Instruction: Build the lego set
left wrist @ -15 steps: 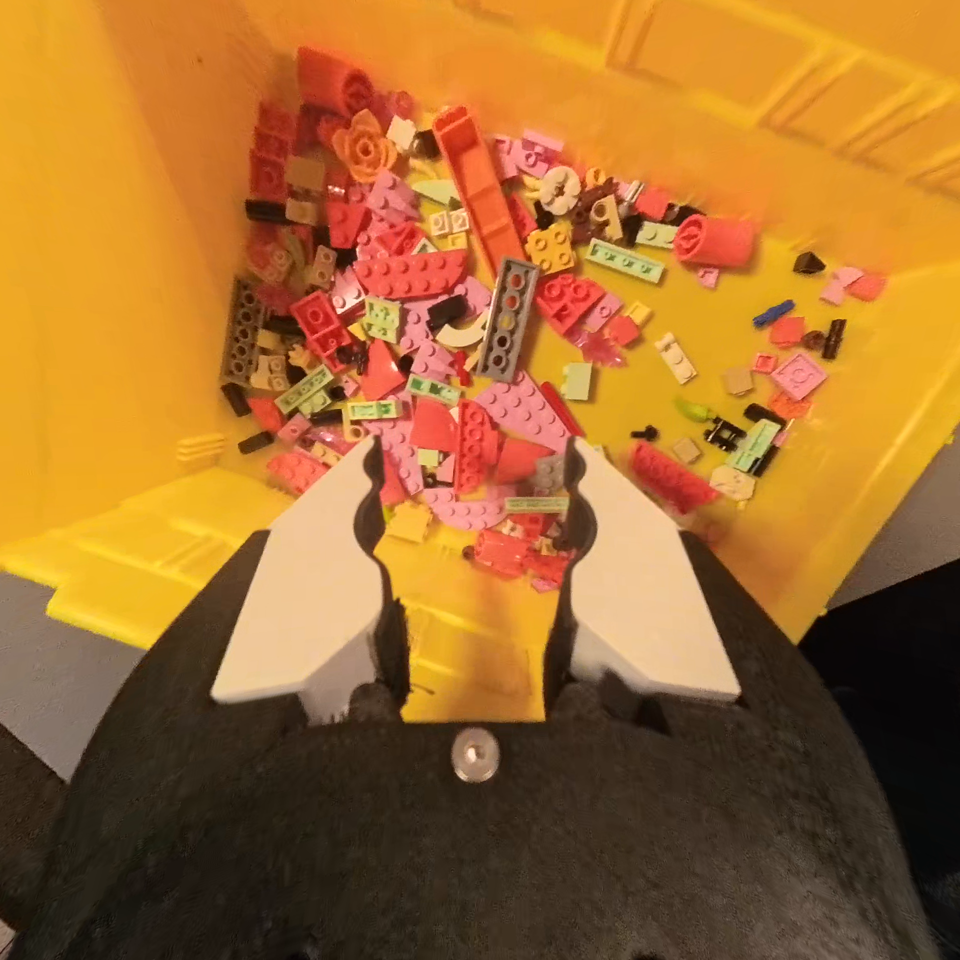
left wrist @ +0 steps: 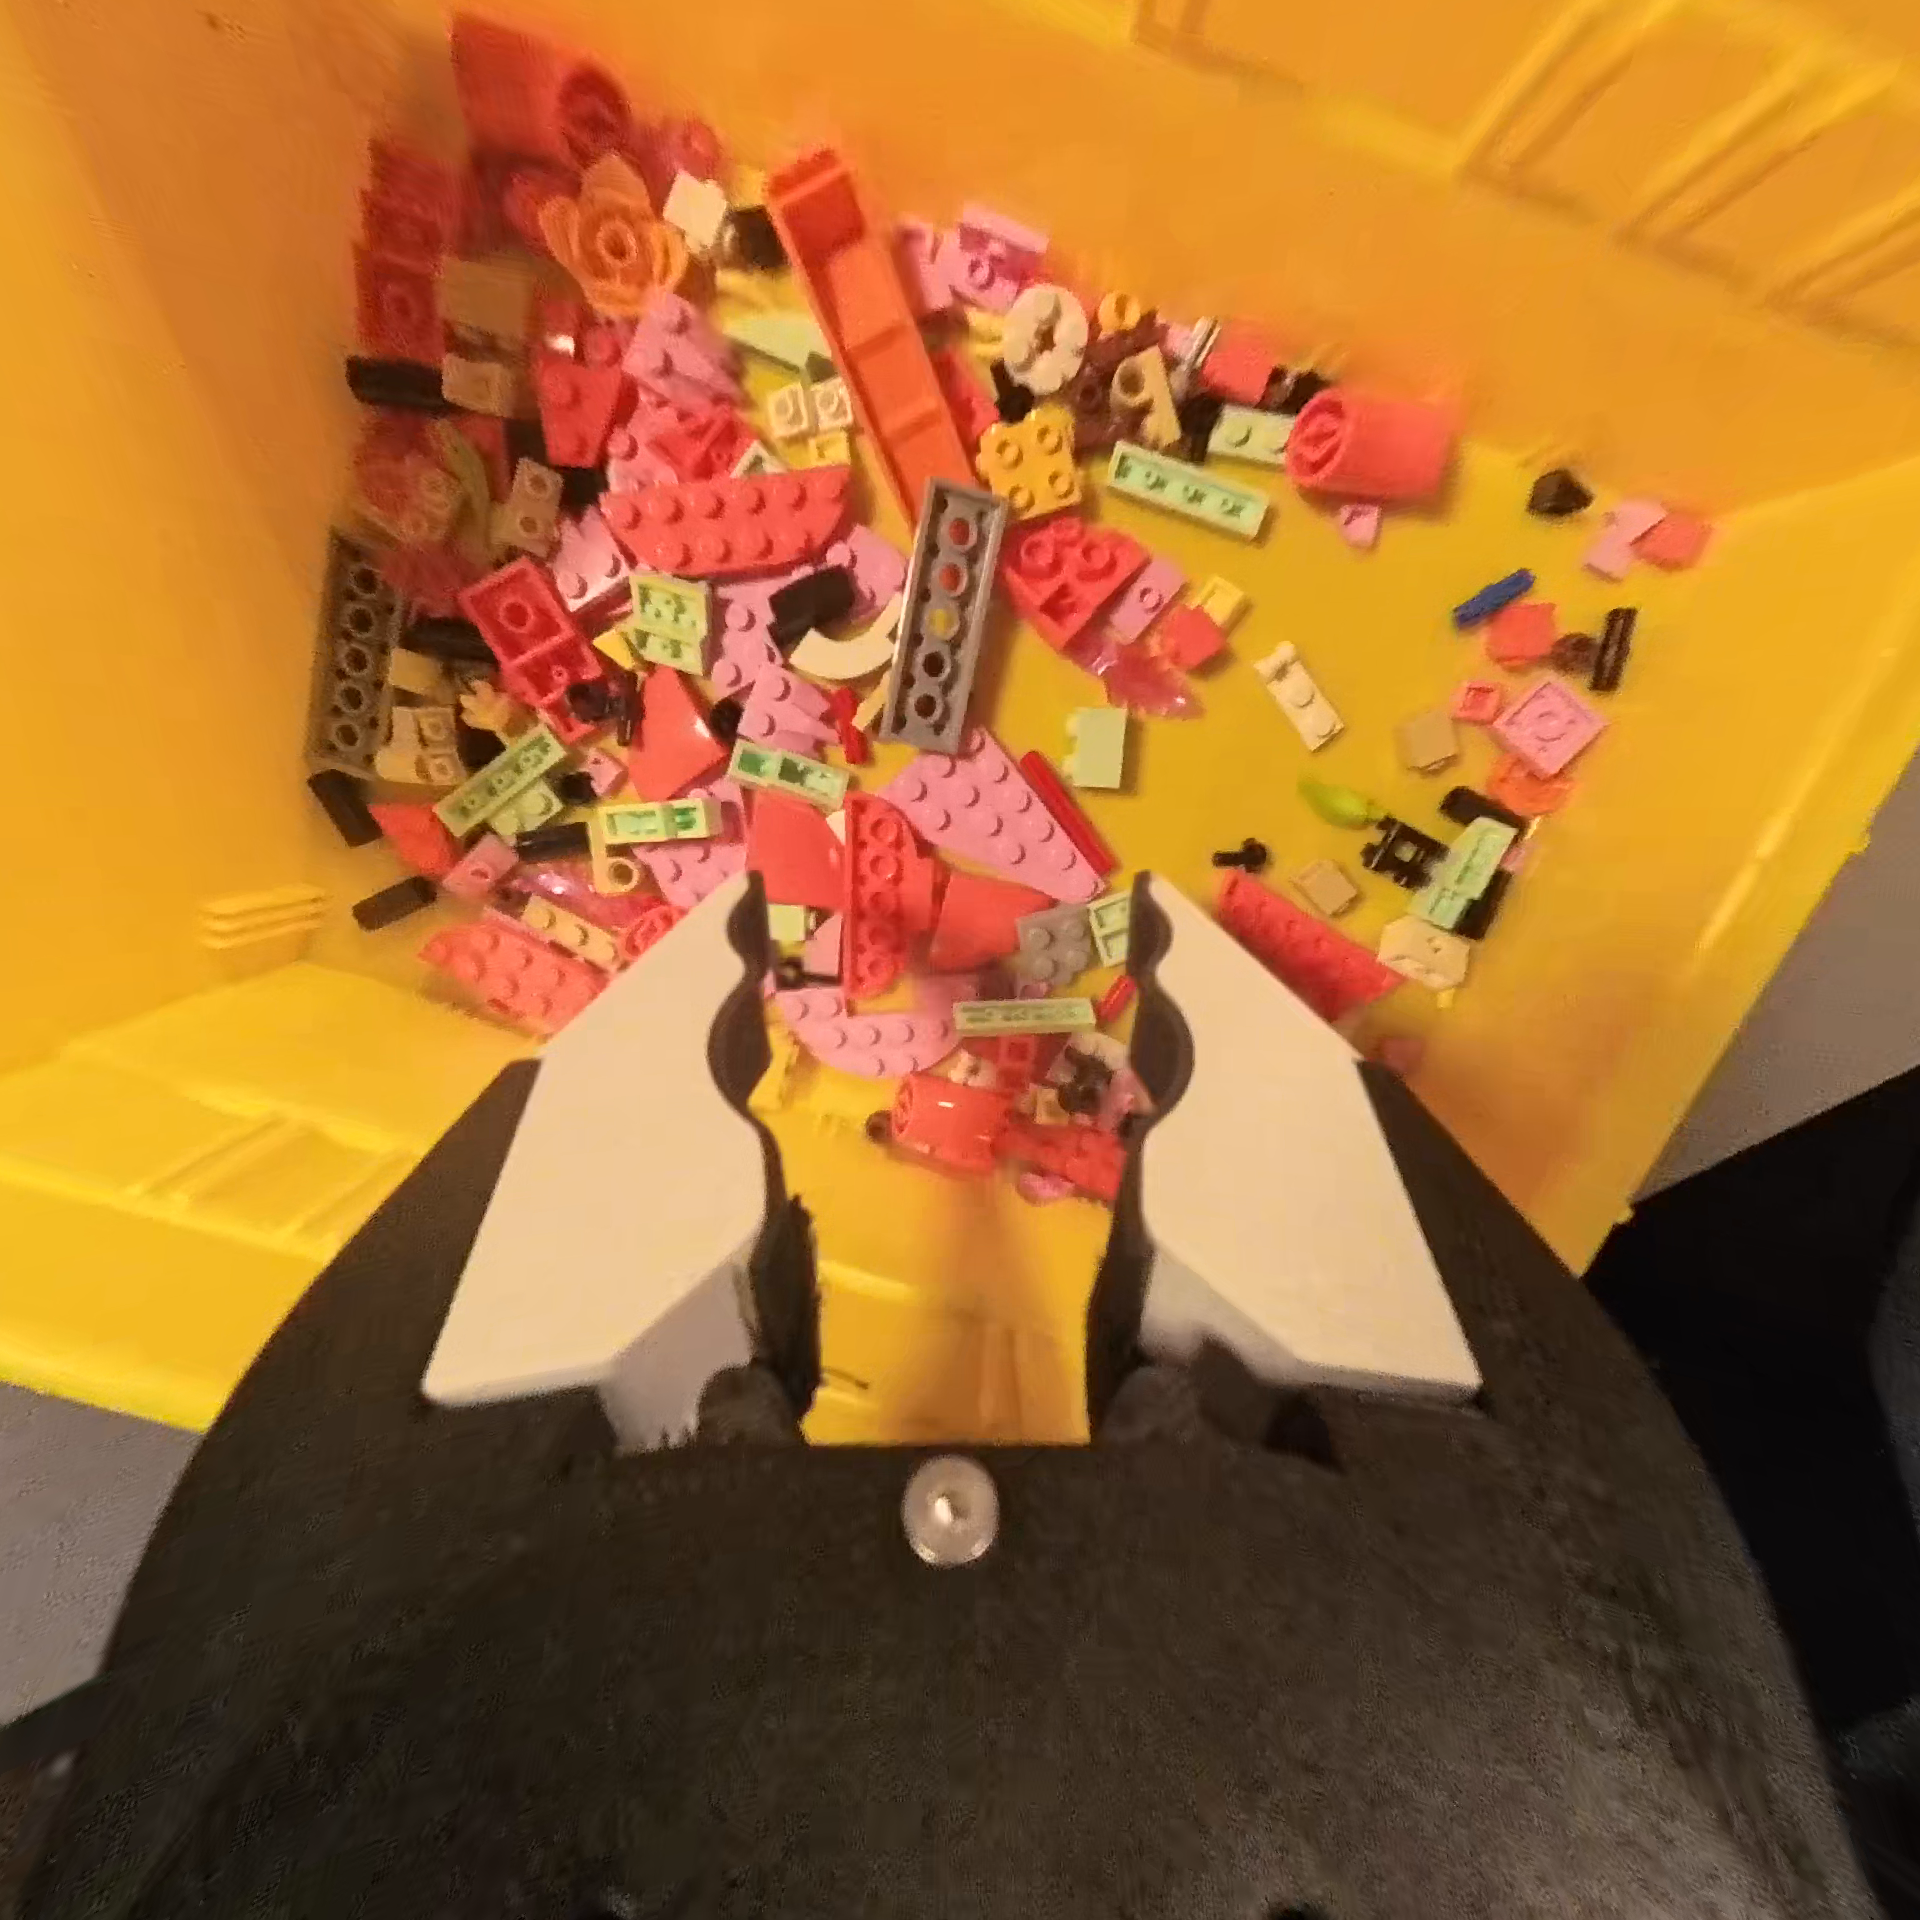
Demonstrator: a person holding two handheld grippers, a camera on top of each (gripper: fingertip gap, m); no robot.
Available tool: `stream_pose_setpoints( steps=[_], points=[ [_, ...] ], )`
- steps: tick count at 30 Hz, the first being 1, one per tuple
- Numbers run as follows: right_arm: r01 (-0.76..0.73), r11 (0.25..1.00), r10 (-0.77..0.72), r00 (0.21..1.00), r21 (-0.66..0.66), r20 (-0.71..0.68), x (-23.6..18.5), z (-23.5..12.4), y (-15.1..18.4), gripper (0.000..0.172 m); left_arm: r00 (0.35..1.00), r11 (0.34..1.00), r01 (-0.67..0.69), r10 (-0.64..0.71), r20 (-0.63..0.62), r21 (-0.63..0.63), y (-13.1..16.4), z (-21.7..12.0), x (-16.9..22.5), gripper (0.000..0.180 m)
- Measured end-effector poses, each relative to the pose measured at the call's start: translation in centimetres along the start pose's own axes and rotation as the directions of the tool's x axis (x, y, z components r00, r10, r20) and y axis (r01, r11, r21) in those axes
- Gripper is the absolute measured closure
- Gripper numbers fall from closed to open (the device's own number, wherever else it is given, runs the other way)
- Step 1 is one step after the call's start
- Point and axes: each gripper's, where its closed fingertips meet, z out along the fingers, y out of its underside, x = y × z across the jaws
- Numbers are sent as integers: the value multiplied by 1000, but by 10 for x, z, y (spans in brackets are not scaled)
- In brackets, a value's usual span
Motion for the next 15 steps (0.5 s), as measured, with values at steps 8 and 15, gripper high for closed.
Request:
stream_pose_setpoints(
  steps=[8,15],
  points=[
    [0,1000,0,1000,0,1,0,0,0,168,990,997,47,-39,-137,62,-6,-4,11,107],
    [-1,1000,1,1000,0,1,0,0,0,168,979,995,64,-48,-199,74,-8,-6,16,105]
  ],
)
